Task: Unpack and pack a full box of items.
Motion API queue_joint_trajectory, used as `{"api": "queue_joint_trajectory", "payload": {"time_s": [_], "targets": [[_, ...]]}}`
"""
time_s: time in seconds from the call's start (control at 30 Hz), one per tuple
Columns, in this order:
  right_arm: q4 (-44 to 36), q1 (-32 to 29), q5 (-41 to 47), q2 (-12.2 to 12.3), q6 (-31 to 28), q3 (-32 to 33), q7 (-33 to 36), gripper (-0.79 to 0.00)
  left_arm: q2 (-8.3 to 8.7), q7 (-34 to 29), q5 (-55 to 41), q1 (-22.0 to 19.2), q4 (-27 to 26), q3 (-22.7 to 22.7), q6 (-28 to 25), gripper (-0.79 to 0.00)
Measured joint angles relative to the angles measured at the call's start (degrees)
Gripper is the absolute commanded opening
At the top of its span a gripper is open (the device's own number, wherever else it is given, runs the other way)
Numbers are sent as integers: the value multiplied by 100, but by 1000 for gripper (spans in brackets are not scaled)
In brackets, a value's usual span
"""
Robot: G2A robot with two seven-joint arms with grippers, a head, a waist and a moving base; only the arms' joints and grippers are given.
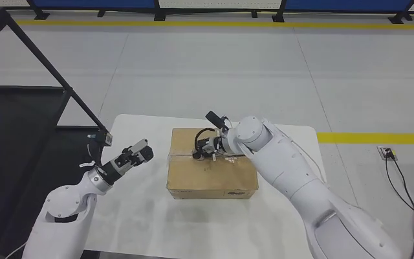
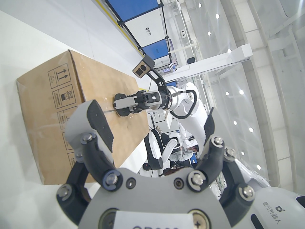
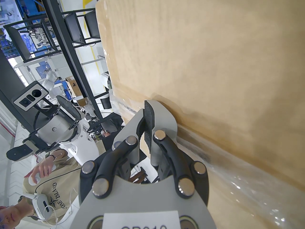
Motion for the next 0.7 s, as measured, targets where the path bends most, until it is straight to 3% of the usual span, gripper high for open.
{"api": "queue_joint_trajectory", "payload": {"time_s": [0.2, 0.7], "targets": [[-350, -238, -214, 260, 120, 293, 13, -785, 3, 9, 13, -74, 15, 99, -5, 0], [-2254, -1340, -1045, 1117, 1052, 1496, -55, -785, 14, 11, -5, -211, 70, 267, -22, 0]]}}
